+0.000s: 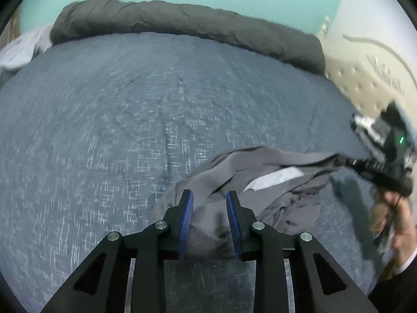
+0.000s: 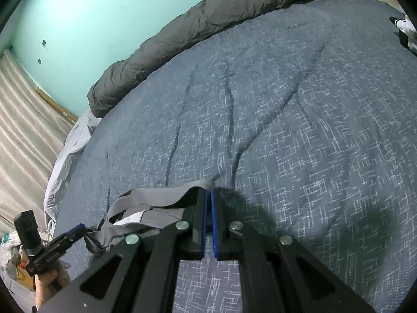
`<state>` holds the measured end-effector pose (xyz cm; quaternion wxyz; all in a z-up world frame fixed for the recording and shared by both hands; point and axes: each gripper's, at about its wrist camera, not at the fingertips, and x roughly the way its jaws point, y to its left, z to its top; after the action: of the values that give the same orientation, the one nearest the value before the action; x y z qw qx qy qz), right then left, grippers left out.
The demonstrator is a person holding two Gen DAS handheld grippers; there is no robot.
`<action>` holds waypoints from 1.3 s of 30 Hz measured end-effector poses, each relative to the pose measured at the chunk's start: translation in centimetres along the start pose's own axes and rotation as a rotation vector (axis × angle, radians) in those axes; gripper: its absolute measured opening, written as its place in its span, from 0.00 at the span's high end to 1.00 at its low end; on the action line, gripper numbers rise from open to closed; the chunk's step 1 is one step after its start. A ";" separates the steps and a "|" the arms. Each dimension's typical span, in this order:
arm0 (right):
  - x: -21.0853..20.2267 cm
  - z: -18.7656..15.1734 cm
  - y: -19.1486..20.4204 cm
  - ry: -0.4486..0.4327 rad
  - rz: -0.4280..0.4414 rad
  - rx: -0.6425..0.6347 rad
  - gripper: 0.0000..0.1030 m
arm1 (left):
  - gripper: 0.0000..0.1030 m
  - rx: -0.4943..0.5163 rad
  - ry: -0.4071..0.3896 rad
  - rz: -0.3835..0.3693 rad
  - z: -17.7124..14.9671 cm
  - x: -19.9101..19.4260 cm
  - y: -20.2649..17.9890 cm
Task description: Fold clothes
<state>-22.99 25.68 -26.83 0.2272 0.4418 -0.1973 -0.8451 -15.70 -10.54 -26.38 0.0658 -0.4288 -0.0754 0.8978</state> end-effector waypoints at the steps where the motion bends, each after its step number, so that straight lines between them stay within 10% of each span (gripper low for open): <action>1: 0.0 0.0 0.0 -0.001 0.001 0.000 0.97 | 0.72 0.011 0.010 0.011 -0.1 0.3 -0.1; 31: 0.6 0.1 0.4 0.003 0.003 0.006 0.97 | 0.72 -0.021 0.079 0.034 -2.7 1.1 2.9; 35: 0.6 0.1 0.4 0.001 0.003 0.008 0.97 | 0.97 0.015 0.068 0.042 -2.4 1.0 2.3; 39: 0.4 0.0 0.3 -0.003 0.006 0.010 0.97 | 0.98 0.020 -0.014 0.038 -1.2 -0.7 1.7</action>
<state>-23.18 25.18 -26.92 0.2271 0.4413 -0.2032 -0.8440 -14.48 -12.27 -26.92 0.0525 -0.4232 -0.0586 0.9026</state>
